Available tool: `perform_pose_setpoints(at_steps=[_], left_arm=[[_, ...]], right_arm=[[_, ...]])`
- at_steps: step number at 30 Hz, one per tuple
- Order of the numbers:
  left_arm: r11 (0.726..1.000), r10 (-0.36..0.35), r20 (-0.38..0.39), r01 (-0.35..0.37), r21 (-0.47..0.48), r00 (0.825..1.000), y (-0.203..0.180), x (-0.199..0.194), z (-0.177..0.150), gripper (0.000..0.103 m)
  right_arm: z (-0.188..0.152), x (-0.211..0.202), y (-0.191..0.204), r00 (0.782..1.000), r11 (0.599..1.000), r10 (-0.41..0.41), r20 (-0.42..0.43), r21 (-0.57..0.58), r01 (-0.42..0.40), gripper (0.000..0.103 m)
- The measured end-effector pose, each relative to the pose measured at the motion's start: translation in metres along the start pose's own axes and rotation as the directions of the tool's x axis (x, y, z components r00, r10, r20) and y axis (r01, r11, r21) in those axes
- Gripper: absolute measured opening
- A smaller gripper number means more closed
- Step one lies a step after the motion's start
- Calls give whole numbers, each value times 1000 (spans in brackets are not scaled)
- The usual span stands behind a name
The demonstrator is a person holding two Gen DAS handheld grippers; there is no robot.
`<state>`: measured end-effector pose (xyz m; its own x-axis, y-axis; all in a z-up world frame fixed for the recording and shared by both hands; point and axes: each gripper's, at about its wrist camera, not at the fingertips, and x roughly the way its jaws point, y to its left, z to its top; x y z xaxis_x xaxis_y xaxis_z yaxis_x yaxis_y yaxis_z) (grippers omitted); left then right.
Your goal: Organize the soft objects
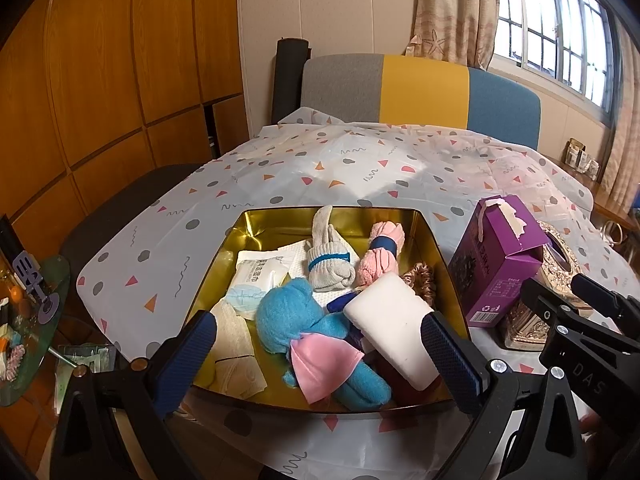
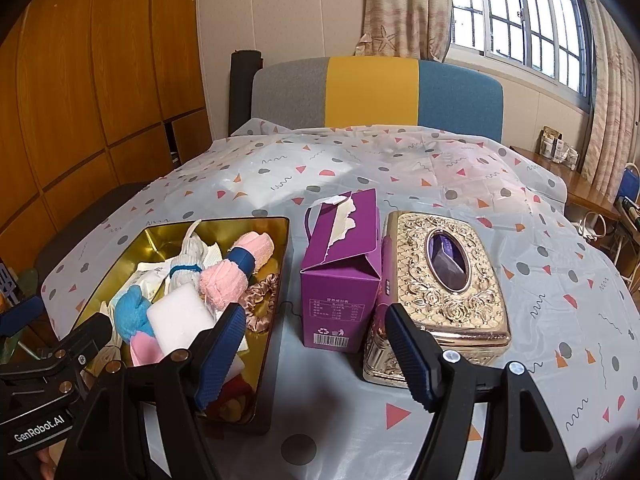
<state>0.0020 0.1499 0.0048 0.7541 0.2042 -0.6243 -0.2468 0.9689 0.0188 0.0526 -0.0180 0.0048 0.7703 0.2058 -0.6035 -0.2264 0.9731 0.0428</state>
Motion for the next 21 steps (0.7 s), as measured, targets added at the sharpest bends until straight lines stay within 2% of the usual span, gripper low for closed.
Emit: perform_pose_setpoints(at_steps=[21], left_arm=[[1000,-5,-4,5,3,1000,-1,1,-3,103]], right_arm=[[-3,0,0,1000,1000,1,-5,-4,-1,73]])
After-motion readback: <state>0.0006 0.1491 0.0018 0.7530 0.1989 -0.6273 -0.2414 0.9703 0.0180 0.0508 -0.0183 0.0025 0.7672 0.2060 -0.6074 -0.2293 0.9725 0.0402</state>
